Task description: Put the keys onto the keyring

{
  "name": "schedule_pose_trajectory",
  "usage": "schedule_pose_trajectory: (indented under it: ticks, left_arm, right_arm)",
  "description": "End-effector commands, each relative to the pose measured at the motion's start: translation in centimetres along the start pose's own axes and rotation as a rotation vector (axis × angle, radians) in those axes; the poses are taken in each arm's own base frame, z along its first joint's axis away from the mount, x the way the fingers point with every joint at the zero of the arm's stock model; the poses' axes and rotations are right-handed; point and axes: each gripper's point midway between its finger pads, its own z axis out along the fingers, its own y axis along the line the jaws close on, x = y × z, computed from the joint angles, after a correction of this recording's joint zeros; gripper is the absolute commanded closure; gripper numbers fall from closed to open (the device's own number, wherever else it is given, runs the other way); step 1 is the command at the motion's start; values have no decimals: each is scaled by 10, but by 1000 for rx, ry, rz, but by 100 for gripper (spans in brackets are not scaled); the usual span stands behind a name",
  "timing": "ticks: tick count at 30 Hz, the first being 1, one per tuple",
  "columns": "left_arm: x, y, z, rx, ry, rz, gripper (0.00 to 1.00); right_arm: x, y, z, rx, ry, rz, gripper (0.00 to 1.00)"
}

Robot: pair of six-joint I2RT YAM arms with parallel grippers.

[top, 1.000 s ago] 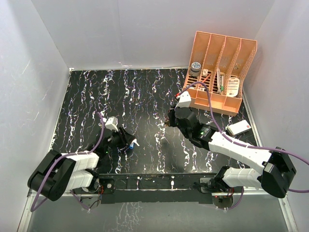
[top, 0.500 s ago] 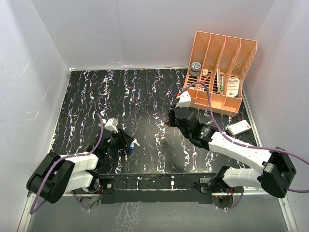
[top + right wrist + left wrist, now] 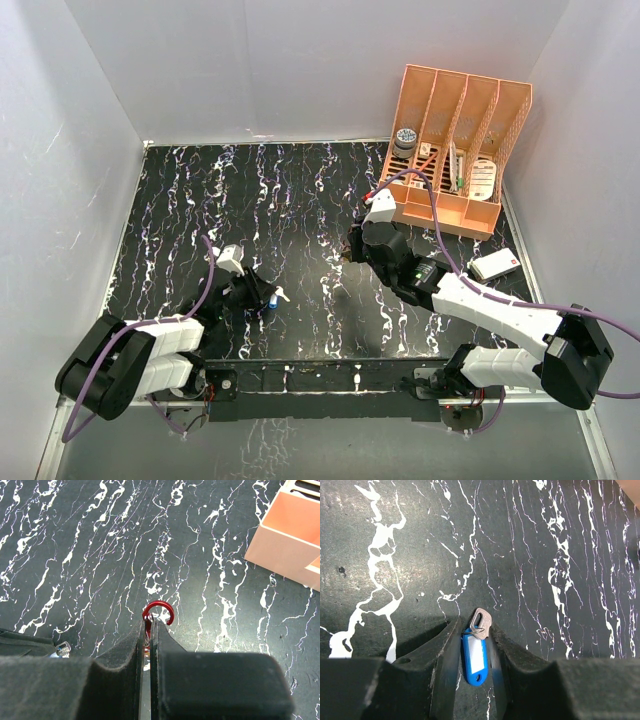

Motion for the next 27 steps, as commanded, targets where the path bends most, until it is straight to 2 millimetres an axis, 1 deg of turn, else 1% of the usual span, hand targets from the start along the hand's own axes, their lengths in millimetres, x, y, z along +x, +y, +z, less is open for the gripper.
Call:
schedule_pose_trajectory:
  ticks: [1,15,27]
  left_arm:
    - [2,7,-2,-21,-7,10,73]
    - [1,10,-1,-35,-10,19,78]
    - [-1,10,0,-35,-18,25,86]
  right_arm:
    - [-19,2,-5,-5,-68,37,100]
    - [-20,3,-3,-6,-68,35,100]
    - [-19,4,-2,-7,-65,31,100]
